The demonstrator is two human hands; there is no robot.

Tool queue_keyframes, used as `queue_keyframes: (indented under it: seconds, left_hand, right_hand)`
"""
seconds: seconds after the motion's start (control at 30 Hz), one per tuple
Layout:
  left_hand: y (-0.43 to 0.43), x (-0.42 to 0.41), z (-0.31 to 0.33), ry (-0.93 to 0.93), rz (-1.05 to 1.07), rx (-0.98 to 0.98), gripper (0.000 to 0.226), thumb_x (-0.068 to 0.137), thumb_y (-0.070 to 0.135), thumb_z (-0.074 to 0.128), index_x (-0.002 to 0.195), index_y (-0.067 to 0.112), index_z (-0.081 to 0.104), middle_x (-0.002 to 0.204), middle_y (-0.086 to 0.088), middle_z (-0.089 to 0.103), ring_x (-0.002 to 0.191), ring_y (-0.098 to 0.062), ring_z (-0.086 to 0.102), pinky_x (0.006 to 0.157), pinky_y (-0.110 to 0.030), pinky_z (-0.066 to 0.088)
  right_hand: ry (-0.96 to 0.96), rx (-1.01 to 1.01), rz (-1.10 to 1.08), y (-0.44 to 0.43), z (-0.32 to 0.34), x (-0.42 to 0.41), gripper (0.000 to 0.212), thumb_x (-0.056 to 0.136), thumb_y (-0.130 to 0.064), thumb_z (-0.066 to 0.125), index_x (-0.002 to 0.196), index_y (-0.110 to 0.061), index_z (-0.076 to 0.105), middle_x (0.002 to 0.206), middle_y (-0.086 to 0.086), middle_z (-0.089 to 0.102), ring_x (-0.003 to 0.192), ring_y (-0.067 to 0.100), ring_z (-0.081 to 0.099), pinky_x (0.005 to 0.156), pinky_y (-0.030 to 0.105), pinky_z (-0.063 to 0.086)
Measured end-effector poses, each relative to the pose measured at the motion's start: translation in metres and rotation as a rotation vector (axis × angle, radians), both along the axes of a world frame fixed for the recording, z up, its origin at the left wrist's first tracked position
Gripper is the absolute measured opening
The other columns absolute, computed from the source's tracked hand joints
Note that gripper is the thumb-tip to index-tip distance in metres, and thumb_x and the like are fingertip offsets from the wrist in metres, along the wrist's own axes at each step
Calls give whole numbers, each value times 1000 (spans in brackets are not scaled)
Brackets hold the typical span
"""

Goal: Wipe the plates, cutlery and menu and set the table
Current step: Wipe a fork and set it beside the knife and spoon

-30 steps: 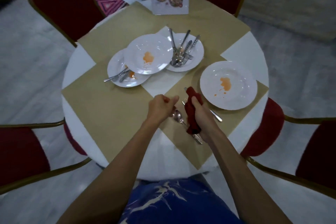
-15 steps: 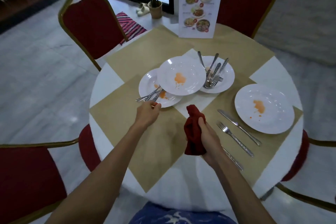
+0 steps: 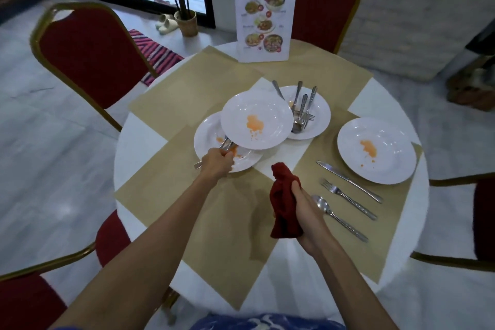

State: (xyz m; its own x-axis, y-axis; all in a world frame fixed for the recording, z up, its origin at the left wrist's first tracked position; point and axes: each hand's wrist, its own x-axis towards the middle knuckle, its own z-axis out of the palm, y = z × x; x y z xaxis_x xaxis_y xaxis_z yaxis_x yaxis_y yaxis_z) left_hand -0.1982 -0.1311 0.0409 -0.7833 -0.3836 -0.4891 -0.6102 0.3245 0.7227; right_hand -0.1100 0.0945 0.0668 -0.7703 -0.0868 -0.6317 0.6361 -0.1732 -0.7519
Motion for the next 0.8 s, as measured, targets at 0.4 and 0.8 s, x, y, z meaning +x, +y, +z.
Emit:
queue_keyframes:
  seconds: [0.4, 0.8]
  left_hand:
    - [16, -72, -19, -36, 340, 268, 54, 91, 37, 63, 130, 1, 53, 114, -17, 69, 76, -28, 71, 31, -19, 42]
    - [15, -82, -37, 21, 345, 349, 59, 78, 7, 67, 134, 3, 49, 115, -14, 66, 93, -33, 69, 75, -44, 62]
  right_hand:
    - [-16, 137, -46, 18, 7, 19, 38, 103, -50, 48, 106, -23, 75, 95, 6, 76, 80, 16, 71, 74, 34, 55]
    - [-67, 210, -100, 27, 23, 38, 42, 103, -48, 51, 105, -16, 79, 96, 9, 80, 89, 24, 75, 86, 39, 59]
